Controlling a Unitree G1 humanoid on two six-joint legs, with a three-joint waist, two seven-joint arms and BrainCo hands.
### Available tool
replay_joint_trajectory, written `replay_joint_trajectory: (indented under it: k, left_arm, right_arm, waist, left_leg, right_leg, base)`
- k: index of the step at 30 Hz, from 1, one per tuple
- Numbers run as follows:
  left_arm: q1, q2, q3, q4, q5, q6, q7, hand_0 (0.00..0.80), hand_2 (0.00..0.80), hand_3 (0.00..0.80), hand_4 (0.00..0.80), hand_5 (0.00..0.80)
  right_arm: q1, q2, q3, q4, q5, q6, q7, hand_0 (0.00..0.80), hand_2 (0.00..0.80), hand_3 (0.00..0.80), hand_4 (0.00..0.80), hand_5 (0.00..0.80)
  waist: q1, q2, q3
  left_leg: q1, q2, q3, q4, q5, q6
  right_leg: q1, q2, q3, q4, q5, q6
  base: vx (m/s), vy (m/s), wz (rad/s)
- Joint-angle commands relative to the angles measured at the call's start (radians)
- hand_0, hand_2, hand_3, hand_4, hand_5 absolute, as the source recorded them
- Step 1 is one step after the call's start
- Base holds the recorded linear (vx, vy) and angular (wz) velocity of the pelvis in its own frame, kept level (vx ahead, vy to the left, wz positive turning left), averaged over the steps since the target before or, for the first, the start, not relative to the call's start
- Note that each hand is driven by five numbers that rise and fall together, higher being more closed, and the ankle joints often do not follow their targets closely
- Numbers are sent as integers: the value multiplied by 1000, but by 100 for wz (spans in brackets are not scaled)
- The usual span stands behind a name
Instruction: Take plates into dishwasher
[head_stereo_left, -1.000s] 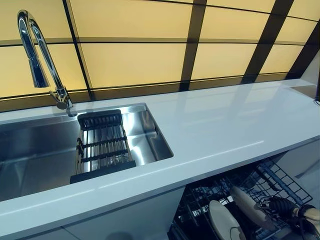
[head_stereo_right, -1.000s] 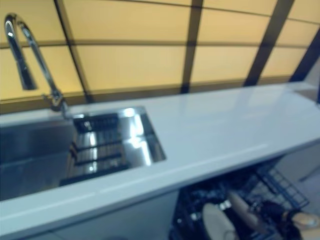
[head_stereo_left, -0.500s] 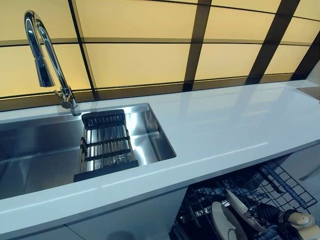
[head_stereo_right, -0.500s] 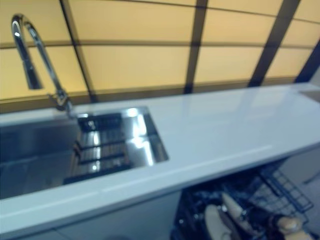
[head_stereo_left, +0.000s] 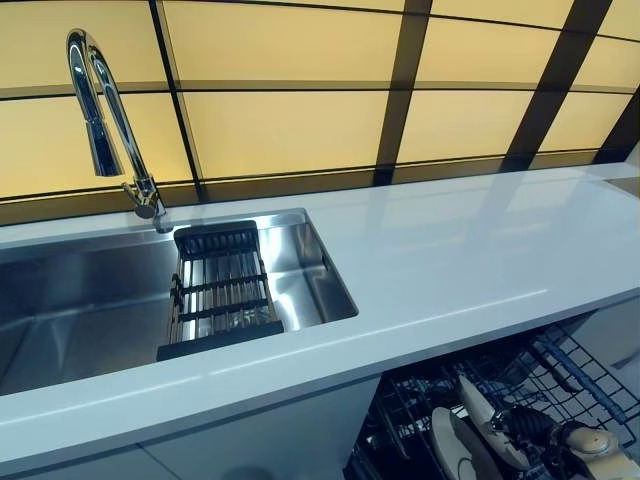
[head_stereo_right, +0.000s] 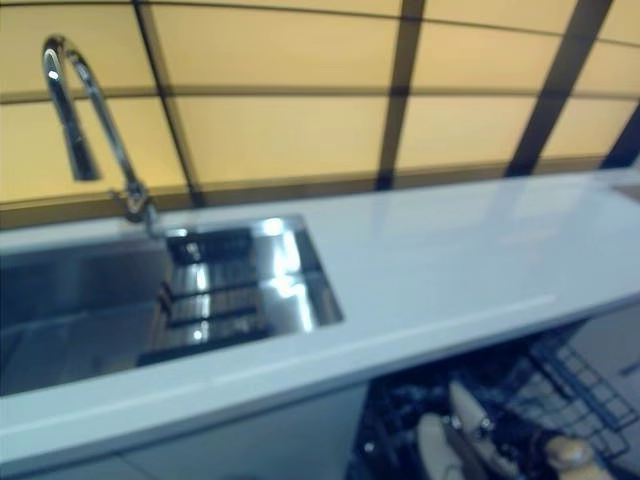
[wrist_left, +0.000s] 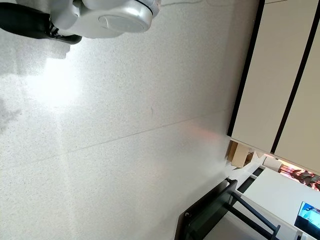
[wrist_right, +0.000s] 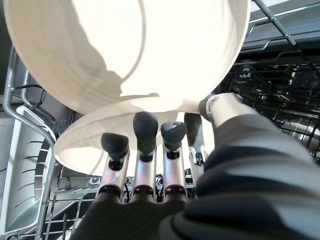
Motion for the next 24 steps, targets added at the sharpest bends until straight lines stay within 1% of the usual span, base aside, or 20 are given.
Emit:
replay_joint_trajectory:
  k: [1,3,8,9,10,11,15,24]
  left_arm:
    - [-74,26,-27,37,-35,-28,-6,0,0,0,0,0]
    - [-74,32,-27,38,-35,-28,-10,0,0,0,0,0]
    - [-76,35,-30,34,-33,-25,-13,0,0,0,0,0]
    - [-74,36,-31,36,-34,-30,-15,0,0,0,0,0]
    - [-75,37,-30,37,-35,-31,-17,0,0,0,0,0]
    - [-77,36,-30,36,-34,-29,-16,0,0,0,0,0]
    - [-78,38,-26,37,-33,-30,-14,0,0,0,0,0]
    - [-72,45,-21,32,-39,-25,-10,0,0,0,0,0]
  right_arm:
    - [-69,-49,20,157,-98,62,-113,800,800,800,800,800]
    - [-74,-65,22,194,-129,71,-125,800,800,800,800,800]
    - [-71,-79,20,206,-132,75,-116,800,800,800,800,800]
    - [-71,-81,21,202,-129,81,-114,734,734,734,734,734]
    - [-71,-82,21,202,-131,82,-118,734,734,734,734,734]
    - [-71,-85,22,199,-137,86,-135,0,0,0,0,0]
    - [-69,-102,12,173,-140,111,-138,0,0,0,0,0]
    - [-66,-149,1,150,-153,123,-121,0,0,0,0,0]
  waist:
    - [22,-20,23]
    - [24,-22,23]
    - [24,-24,25]
    - [24,-24,25]
    - [24,-24,25]
    - [22,-26,25]
    - [17,-30,24]
    - [10,-36,24]
  left_leg:
    - [13,-20,-50,-1,-78,27]
    - [11,-20,-51,-1,-77,28]
    - [10,-18,-50,-1,-75,28]
    - [11,-18,-51,-1,-75,28]
    - [11,-18,-50,-1,-75,28]
    - [12,-17,-49,-1,-75,28]
    - [12,-15,-47,-1,-75,28]
    - [12,-13,-43,-1,-76,28]
  right_leg:
    - [-9,-35,-15,3,16,64]
    - [-10,-35,-14,3,17,64]
    - [-10,-35,-14,3,19,65]
    - [-10,-34,-13,3,19,65]
    - [-10,-34,-12,3,19,65]
    - [-10,-33,-10,3,19,65]
    - [-10,-31,-5,3,20,64]
    - [-13,-28,2,3,23,63]
  base:
    - [0,0,0]
    - [0,0,0]
    - [0,0,0]
    - [0,0,0]
    - [0,0,0]
    - [0,0,0]
    - [0,0,0]
    - [0,0,0]
